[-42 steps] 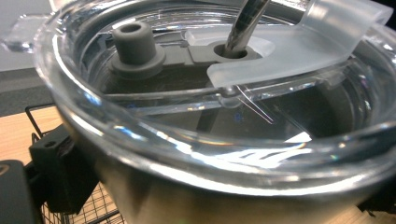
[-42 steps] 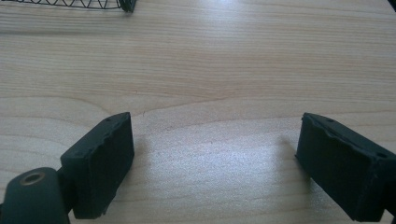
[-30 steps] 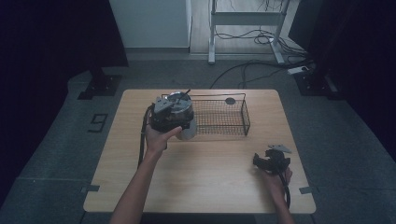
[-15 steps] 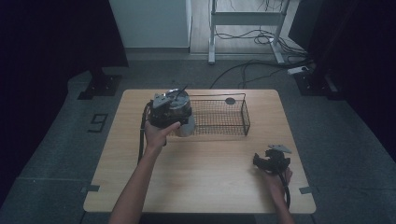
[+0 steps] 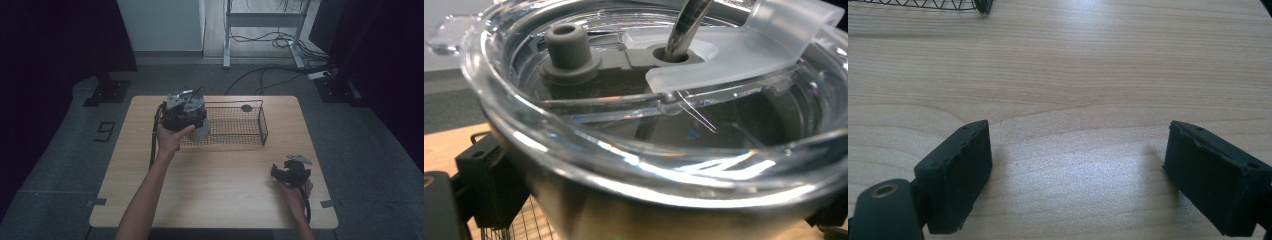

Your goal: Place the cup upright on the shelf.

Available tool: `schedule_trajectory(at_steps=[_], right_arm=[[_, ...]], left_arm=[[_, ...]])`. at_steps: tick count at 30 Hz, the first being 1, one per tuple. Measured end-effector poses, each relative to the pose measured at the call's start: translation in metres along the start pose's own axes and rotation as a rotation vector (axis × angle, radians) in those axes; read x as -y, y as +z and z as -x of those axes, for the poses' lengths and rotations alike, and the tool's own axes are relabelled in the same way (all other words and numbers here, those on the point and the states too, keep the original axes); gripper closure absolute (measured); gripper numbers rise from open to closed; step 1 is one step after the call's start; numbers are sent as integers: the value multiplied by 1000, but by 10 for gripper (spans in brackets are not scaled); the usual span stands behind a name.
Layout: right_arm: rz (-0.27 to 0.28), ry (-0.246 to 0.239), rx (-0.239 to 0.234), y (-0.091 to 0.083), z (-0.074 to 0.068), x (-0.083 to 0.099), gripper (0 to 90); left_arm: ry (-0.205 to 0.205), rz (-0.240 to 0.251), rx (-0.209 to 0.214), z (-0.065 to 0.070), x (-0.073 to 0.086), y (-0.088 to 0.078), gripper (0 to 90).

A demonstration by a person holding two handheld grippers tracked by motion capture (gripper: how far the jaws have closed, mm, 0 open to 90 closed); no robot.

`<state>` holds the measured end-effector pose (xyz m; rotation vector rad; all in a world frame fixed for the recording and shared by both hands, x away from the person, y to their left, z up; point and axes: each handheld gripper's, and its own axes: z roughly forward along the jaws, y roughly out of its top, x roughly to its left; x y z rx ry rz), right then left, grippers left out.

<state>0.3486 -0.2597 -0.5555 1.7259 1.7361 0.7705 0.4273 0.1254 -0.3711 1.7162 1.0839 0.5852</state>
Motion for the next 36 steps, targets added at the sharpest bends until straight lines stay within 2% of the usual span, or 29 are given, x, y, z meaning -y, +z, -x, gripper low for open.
schedule_trajectory(at_steps=[4, 13, 17, 26, 34, 36], right_arm=[[1, 1, -1, 0, 0, 0, 117], [2, 1, -2, 0, 0, 0, 118], [2, 0, -3, 0, 0, 0, 118], [0, 1, -3, 0, 0, 0, 118], [0, 1, -3, 0, 0, 0, 119], [0, 1, -3, 0, 0, 0, 119]], left_arm=[[2, 1, 1, 0, -5, 5, 40], [19, -13, -24, -3, -11, 21, 40], [7, -11, -26, -7, -10, 28, 40], [4, -35, -66, -19, -17, 44, 40], [-11, -62, -90, -27, -11, 62, 40], [-20, -64, -83, -27, -9, 66, 40]])
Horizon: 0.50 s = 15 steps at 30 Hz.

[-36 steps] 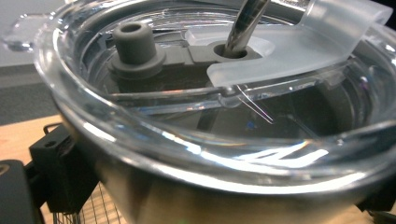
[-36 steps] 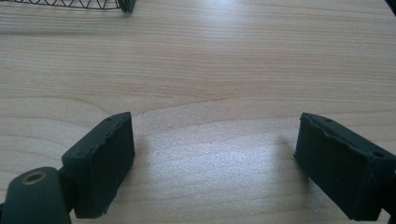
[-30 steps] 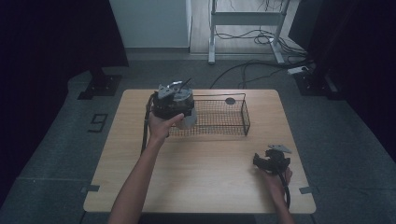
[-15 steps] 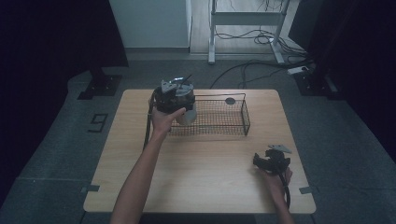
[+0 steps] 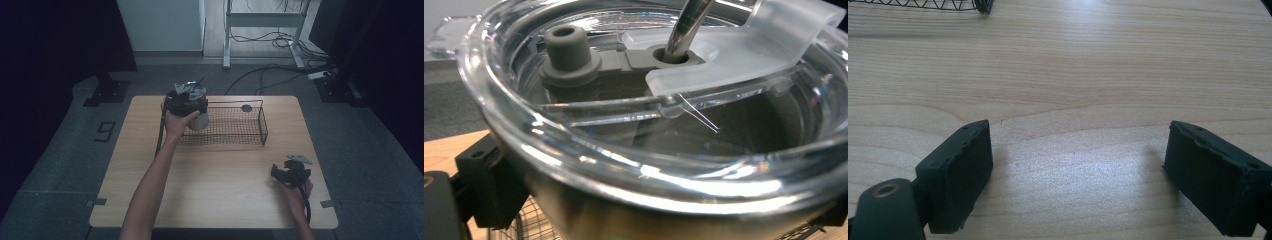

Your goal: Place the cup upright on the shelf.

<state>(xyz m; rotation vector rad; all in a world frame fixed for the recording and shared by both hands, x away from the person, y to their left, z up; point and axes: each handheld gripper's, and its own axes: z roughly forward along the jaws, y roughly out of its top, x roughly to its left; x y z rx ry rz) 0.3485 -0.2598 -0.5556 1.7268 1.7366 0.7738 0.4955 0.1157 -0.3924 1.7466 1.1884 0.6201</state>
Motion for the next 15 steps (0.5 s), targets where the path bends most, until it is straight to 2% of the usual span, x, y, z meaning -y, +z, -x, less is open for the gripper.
schedule_trajectory(at_steps=[4, 9, 15], right_arm=[[0, -1, 0, 0, 0, 0, 121], [-1, -2, -1, 0, 0, 0, 123], [-1, -2, -2, 0, 0, 0, 126]], left_arm=[[-4, 0, 11, 2, 4, 9, 40], [12, -19, -15, 3, 9, 18, 40], [9, -39, -38, 5, 16, 28, 40]])
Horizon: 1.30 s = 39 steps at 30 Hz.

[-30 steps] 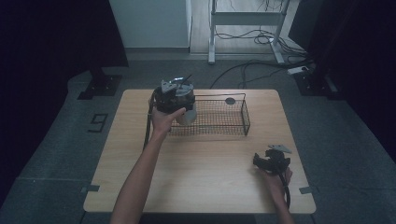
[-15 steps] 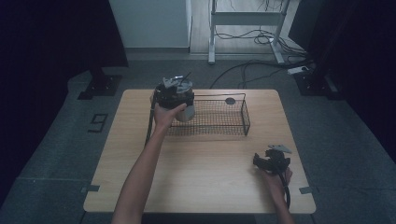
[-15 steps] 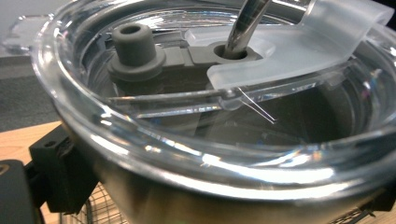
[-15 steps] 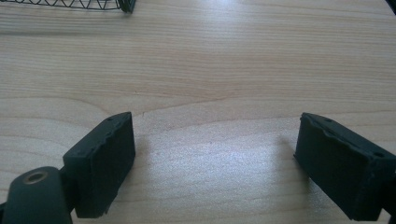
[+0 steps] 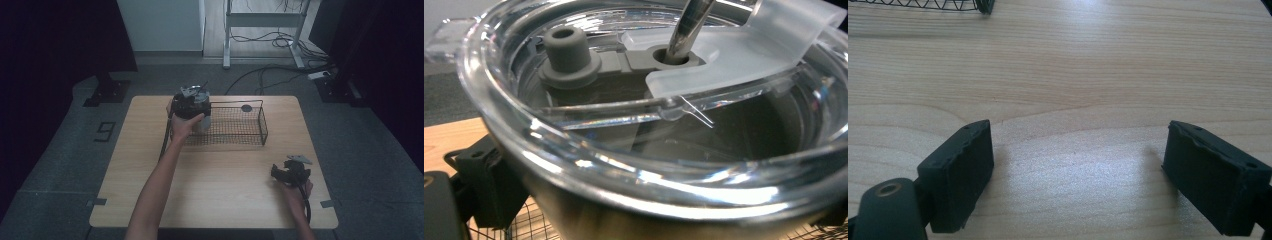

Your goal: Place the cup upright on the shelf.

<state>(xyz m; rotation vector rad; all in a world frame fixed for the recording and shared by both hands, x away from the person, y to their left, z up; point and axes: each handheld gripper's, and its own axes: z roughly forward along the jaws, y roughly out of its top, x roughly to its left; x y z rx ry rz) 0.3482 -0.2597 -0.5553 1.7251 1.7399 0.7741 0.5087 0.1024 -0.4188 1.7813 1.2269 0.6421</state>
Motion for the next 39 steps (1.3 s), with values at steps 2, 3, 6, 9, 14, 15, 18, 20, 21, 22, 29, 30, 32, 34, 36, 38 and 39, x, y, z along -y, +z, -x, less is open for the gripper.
schedule_trajectory(at_steps=[2, 3, 6, 9, 14, 15, 18, 20, 21, 22, 29, 30, 32, 34, 36, 38, 39], right_arm=[[0, 0, 0, 0, 0, 0, 126], [0, 0, 0, 0, 0, 0, 127], [0, 0, 0, 0, 0, 0, 127], [1, -1, -1, 0, 0, 0, 128], [1, -1, 0, 0, 0, 0, 129], [1, -1, 0, 0, 0, 0, 129], [1, -1, 0, 0, 0, 0, 129], [1, -1, 0, 0, 0, 0, 129], [1, -1, 0, 0, 0, 0, 129], [1, -2, 0, 0, 0, 0, 130], [3, -1, 1, 0, 0, 0, 131], [3, -1, 1, 0, 0, 0, 131], [1, -2, 1, 0, 0, 0, 131], [1, -2, 1, 0, 0, 0, 131], [2, -2, 1, 0, 0, 0, 131], [1, -2, 1, 0, 0, 0, 132], [2, -2, 1, 0, 0, 0, 131]], left_arm=[[-4, -8, 3, 0, 3, 3, 40], [-8, -15, 4, 0, 4, 5, 39], [-16, -26, 3, 0, 9, 9, 39], [-24, -38, -3, -2, 14, 13, 39], [-63, -54, 3, -6, 24, 20, 40], [-60, -53, -1, -6, 25, 21, 39], [-55, -58, -9, -6, 28, 23, 39], [-60, -59, -7, -6, 30, 24, 39], [-59, -58, -7, -5, 31, 25, 39], [-59, -63, -6, -5, 32, 26, 39], [-35, -69, -5, -1, 35, 28, 39], [-33, -67, -4, -1, 36, 28, 39], [-19, -63, -3, 1, 38, 27, 38], [-7, -59, -7, 3, 40, 26, 38], [2, -56, -10, 4, 42, 24, 37], [-1, -47, -10, 5, 44, 24, 38], [-1, -49, -9, 4, 44, 23, 37]])
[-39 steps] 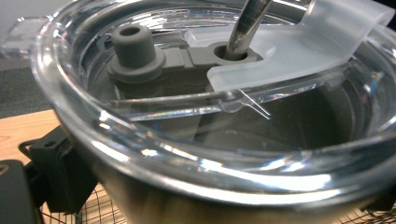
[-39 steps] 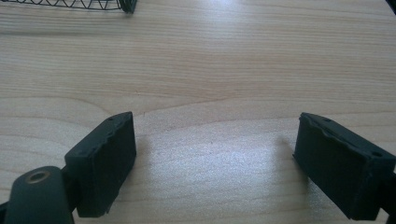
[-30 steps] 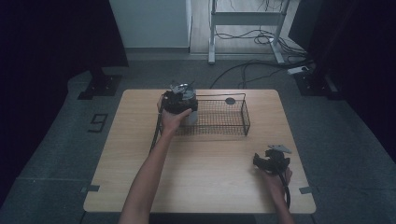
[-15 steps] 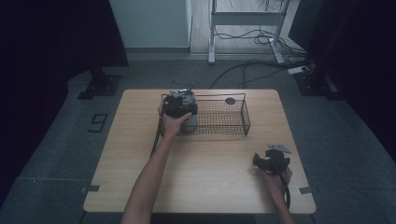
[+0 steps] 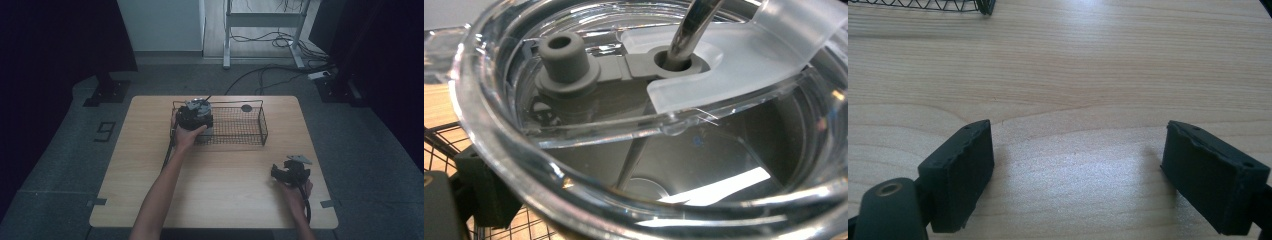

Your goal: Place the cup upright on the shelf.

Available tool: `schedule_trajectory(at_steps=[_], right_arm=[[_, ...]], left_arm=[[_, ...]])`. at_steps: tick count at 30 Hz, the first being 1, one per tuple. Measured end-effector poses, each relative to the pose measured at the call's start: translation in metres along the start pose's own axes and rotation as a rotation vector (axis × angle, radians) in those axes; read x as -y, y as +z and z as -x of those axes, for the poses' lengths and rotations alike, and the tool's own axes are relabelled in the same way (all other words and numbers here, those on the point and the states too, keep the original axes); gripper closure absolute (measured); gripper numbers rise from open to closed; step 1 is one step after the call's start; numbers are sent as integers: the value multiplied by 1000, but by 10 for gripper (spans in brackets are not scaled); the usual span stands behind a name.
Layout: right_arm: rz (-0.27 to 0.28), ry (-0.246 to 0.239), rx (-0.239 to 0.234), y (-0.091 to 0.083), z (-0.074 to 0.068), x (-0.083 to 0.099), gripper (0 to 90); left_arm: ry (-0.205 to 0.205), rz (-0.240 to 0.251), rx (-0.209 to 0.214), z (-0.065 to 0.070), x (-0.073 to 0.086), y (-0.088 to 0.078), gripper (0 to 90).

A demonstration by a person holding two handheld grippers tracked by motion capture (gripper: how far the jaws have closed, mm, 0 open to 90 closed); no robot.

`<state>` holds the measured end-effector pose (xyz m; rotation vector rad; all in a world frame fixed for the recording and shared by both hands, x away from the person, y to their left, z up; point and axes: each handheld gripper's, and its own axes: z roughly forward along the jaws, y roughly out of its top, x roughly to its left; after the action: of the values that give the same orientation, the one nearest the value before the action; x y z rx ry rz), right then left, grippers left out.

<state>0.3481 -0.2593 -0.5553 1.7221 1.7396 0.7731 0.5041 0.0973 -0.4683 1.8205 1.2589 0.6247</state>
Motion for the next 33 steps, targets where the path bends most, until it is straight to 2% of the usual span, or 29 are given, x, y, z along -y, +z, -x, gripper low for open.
schedule_trajectory(at_steps=[10, 16, 19, 21, 25, 28, 33], right_arm=[[1, 1, 0, 0, 0, 0, 131], [0, 0, 0, 0, 0, 0, 131], [0, 0, 0, 0, 0, 0, 131], [0, 0, 0, 0, 0, 0, 131], [1, 1, 0, 0, 0, 0, 131], [0, 0, 0, 0, 0, 0, 131], [-1, 0, 0, 0, 0, 0, 131]], left_arm=[[5, -2, 17, -1, 3, -2, 36], [-14, -26, 32, -6, 0, -5, 34], [-12, -5, 25, -5, -1, -9, 21], [-15, 19, 48, -4, -4, -15, 7], [-6, 43, 48, -4, -9, -27, 6], [-15, 73, 52, -7, -9, -41, 6], [-7, 89, 67, -10, -7, -60, 16]])
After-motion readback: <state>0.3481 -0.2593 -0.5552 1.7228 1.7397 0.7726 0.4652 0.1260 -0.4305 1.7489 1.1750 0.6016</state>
